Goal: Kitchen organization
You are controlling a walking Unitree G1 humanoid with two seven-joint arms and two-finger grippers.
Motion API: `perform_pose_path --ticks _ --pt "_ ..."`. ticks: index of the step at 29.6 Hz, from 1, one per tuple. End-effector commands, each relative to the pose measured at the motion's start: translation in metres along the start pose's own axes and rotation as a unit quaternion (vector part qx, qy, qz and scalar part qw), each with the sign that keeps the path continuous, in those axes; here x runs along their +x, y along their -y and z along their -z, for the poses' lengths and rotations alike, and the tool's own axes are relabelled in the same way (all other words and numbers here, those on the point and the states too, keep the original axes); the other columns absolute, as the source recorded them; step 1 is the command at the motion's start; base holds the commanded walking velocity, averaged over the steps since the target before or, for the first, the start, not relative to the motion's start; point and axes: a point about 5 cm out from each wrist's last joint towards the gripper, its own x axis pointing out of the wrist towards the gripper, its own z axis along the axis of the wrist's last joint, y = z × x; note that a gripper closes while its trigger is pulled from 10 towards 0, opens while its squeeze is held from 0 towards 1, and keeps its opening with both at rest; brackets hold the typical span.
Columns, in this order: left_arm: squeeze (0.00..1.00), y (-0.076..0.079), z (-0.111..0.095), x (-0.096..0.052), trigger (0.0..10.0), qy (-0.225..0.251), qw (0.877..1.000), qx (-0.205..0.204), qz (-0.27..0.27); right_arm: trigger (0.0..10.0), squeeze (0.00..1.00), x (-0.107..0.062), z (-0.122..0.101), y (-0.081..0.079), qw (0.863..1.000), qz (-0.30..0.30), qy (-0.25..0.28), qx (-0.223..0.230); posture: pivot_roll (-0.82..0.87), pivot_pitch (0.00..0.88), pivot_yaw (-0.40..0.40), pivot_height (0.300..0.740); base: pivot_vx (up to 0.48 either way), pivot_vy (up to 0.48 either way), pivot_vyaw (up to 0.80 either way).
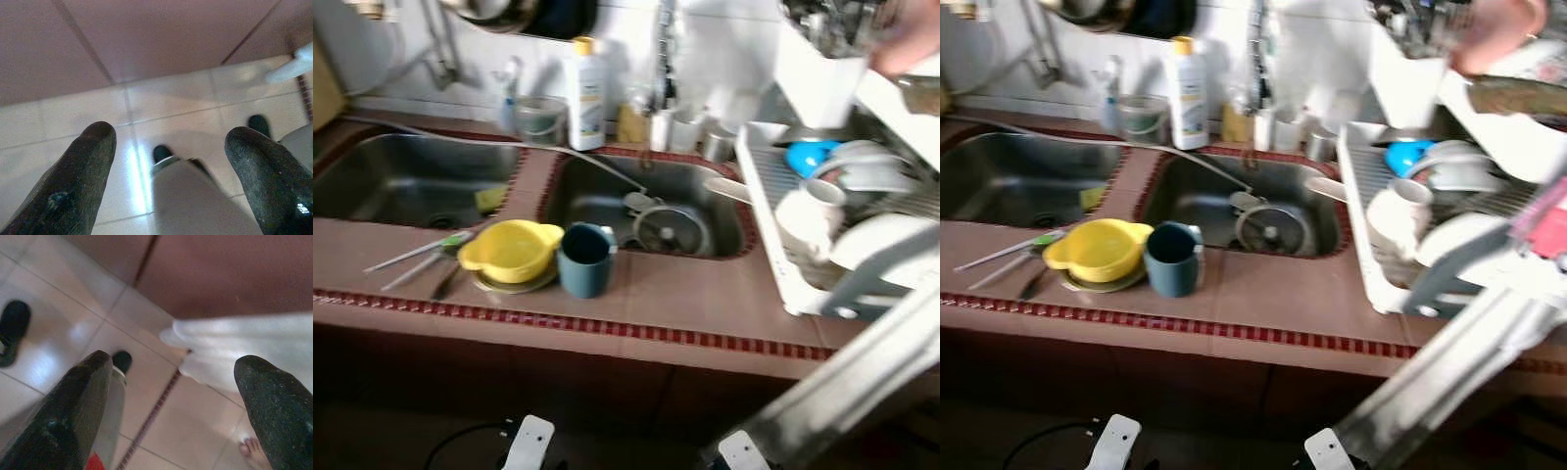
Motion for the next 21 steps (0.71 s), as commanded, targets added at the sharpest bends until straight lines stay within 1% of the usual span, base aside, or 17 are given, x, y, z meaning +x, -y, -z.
perform_pose_path --ticks 1,18,21 --pt "0.00 0.0022 -0.0038 0.0014 10.0 0.004 1.000 0.006 0.004 10.0 0.00 -0.0013 0.0041 0.0039 1.000 0.004 -0.005 0.003 -0.03 0.000 -0.054 0.740 0.000 0.304 0.00" --pt "0.00 0.0021 -0.0060 0.0018 10.0 0.008 1.000 0.013 0.006 10.0 0.00 -0.0008 0.0014 0.0036 1.000 0.002 0.002 0.000 -0.03 0.000 -0.054 0.740 0.000 0.303 0.00" --pt "0.00 0.0018 -0.0059 0.0018 10.0 0.008 1.000 0.013 0.005 10.0 0.00 -0.0008 0.0014 0.0034 1.000 0.002 0.002 -0.001 -0.03 0.000 -0.054 0.740 0.000 0.000 0.00"
